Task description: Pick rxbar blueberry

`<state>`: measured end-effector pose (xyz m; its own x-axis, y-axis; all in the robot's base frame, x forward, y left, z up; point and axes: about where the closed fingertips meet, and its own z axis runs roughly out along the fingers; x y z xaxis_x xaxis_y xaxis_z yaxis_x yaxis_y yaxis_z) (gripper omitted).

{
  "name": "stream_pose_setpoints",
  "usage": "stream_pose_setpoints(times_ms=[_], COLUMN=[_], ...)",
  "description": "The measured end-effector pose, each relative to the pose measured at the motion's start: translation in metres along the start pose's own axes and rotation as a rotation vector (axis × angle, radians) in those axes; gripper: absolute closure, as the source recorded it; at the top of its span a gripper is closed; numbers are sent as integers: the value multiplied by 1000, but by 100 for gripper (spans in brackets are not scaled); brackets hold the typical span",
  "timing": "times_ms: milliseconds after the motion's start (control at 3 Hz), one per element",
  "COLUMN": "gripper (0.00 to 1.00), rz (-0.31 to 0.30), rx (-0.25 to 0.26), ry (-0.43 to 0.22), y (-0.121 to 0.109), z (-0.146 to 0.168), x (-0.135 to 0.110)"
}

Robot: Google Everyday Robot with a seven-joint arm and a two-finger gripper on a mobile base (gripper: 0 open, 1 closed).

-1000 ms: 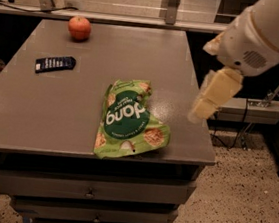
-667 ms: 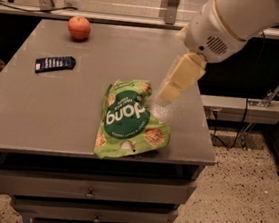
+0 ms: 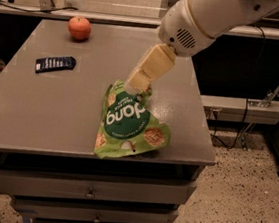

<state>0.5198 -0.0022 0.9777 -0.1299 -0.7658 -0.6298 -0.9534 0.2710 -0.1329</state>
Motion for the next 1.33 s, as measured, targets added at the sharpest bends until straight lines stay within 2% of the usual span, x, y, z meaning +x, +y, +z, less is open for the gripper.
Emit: stream_pose_setpoints(times_ms=[333,667,1333], gripper=[0,0,0], rz=[-18,-51,-115], rx=[-1,9,29], ry=[-4,-58,-218], y=[0,-8,-35], z=[1,20,76], x=[-3,-23,-88])
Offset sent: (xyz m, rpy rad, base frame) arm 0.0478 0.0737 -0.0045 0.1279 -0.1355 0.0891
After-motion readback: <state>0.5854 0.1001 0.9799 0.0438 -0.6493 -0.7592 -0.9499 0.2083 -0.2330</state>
